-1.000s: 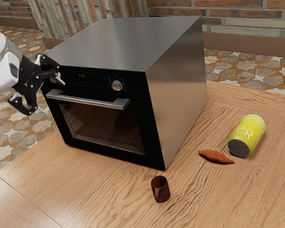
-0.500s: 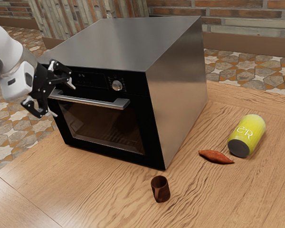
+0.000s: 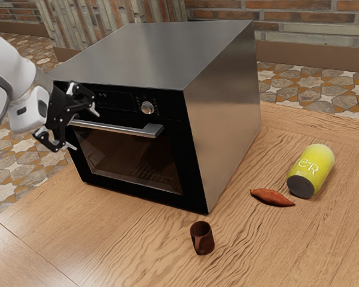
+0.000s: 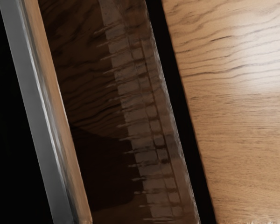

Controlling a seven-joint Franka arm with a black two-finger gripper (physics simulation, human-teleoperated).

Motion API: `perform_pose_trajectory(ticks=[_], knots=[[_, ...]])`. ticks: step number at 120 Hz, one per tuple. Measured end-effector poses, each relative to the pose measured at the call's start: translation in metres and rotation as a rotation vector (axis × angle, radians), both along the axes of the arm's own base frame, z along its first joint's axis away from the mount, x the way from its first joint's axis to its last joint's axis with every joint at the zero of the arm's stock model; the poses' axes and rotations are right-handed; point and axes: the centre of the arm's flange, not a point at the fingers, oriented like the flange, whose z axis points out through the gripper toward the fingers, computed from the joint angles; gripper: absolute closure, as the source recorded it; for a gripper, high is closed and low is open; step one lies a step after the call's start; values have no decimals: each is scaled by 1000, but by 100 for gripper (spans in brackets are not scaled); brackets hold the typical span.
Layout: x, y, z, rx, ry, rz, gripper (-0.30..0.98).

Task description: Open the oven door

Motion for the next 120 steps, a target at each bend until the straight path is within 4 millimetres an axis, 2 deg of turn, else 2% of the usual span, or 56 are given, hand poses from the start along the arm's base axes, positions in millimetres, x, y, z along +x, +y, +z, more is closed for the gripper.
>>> perform_pose_trajectory(ticks=[12, 40, 48, 56, 64, 72, 78, 83, 87, 92, 96, 103, 106, 110, 114, 117, 120], knots=[[0, 6, -4, 0, 3, 5, 0], [-3, 5, -19, -6, 22, -8, -2], [-8, 5, -20, -14, 21, -13, -4], [-18, 4, -23, -28, 19, -23, -1], [-37, 3, -27, -52, 8, -41, 0], [-67, 0, -36, -76, -2, -70, 0], [-106, 0, -48, -93, -19, -85, 0], [-143, -7, -60, -87, -25, -92, 0], [-175, -11, -63, -79, -46, -85, 0], [-223, -10, -44, -72, -117, -75, 0], [-249, -17, -21, -46, -158, -73, 0], [-281, -7, 58, -76, -259, -39, 0], [-282, 1, 96, -127, -296, -46, 0], [-268, 2, 145, -178, -313, -75, 0], [-228, -7, 192, -195, -288, -74, 0], [-191, -23, 210, -200, -247, -65, 0], [-153, -42, 216, -200, -199, -44, 0]])
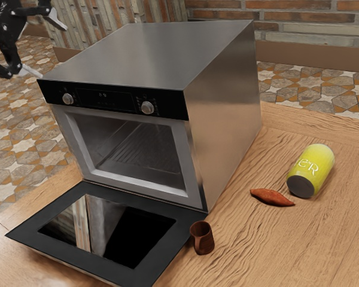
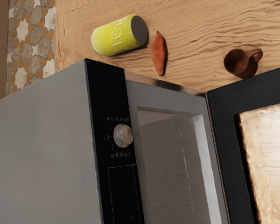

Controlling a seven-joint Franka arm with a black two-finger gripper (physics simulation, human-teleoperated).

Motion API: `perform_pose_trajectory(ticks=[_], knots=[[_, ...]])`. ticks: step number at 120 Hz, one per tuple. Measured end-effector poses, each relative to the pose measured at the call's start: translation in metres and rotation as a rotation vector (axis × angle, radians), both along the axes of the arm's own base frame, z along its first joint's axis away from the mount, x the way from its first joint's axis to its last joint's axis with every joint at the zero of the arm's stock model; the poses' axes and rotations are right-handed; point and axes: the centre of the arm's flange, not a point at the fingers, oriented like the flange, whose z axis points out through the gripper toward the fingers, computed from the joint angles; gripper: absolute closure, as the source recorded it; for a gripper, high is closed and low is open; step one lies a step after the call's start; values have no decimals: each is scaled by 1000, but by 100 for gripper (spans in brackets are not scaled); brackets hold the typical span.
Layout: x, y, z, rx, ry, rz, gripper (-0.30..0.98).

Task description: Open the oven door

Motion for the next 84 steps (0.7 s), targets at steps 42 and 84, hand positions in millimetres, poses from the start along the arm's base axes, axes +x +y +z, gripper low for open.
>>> perform_pose_trajectory(ticks=[42, 84], knots=[[252, -155, -162, -107, 595, 523, 0], [248, -126, -171, -306, 652, 993, 0]])
